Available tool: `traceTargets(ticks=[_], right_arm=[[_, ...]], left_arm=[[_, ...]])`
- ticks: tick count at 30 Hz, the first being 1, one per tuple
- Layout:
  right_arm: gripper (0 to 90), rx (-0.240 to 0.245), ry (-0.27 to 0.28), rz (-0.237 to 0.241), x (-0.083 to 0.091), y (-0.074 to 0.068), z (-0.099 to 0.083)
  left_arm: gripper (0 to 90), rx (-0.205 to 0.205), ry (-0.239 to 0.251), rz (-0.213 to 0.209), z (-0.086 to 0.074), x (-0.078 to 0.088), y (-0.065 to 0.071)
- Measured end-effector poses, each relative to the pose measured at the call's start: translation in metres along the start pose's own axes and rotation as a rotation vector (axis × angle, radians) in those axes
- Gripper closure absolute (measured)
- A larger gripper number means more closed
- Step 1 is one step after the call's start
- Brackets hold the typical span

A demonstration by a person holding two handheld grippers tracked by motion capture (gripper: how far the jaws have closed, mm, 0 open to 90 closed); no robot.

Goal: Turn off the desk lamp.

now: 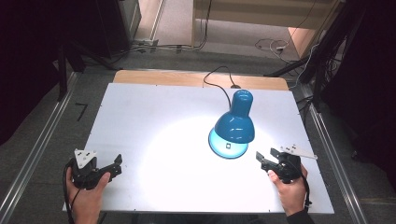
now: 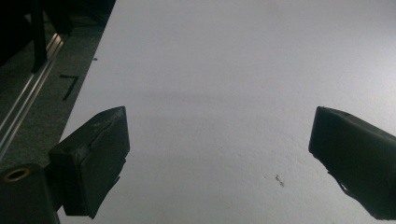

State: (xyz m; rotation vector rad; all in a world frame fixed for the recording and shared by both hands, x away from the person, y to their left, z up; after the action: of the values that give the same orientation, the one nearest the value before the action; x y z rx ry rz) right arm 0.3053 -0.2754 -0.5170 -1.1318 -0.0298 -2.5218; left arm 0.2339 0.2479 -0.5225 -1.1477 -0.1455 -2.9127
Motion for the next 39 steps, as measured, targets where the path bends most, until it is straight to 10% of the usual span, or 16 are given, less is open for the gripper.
traceTargets(ticks=[39], right_arm=[[39.3,0.057,0.012,0.035,-0.020,-0.033,0.017]], left_arm=[[6.0,-0.002,0.002,-0.007,-0.001,0.000,0.001]])
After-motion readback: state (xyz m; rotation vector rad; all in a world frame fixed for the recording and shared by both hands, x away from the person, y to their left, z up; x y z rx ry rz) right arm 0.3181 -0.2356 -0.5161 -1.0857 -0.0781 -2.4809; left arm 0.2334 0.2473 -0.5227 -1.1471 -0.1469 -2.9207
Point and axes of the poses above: each handheld gripper's, and its own axes: x roughly backward along the jaws, z roughly out of its top, y roughly to its right, the point moved 5 cm from there along -x, roughly forward along the jaws, and after that the axes turned 9 degrees about -y, right-handed, at the moved point
